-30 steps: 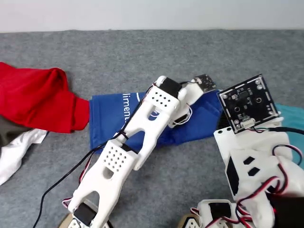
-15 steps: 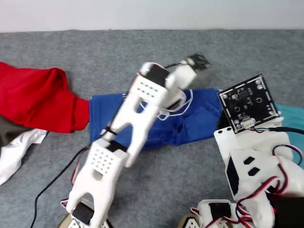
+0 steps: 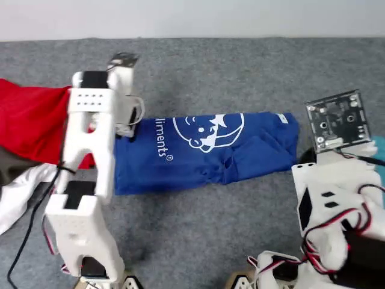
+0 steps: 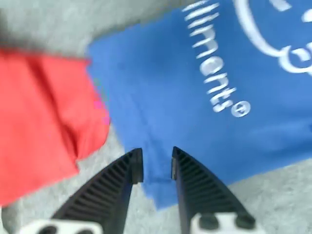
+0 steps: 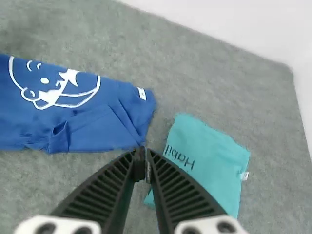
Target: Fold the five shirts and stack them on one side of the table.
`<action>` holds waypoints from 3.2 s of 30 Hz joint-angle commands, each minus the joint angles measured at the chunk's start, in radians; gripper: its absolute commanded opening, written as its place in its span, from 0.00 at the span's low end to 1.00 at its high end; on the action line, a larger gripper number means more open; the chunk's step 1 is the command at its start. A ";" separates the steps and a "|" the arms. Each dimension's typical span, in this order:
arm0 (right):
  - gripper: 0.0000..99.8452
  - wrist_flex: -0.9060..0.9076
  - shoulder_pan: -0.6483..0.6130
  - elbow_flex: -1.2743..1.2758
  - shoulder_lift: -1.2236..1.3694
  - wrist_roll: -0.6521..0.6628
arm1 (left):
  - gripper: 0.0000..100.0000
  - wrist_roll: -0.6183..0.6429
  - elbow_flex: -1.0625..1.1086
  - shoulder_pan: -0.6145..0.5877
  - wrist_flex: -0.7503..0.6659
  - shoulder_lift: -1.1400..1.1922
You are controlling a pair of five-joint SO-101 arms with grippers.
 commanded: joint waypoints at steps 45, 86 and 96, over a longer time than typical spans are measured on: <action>0.01 0.039 0.015 0.003 -0.085 0.008 | 0.01 -0.075 0.254 -0.034 -0.255 0.158; 0.01 0.039 0.012 0.006 -0.084 0.006 | 0.01 -0.143 -0.157 0.384 -0.008 -0.192; 0.01 0.039 0.013 0.006 -0.077 0.008 | 0.01 -0.120 -0.185 0.577 -0.147 -0.037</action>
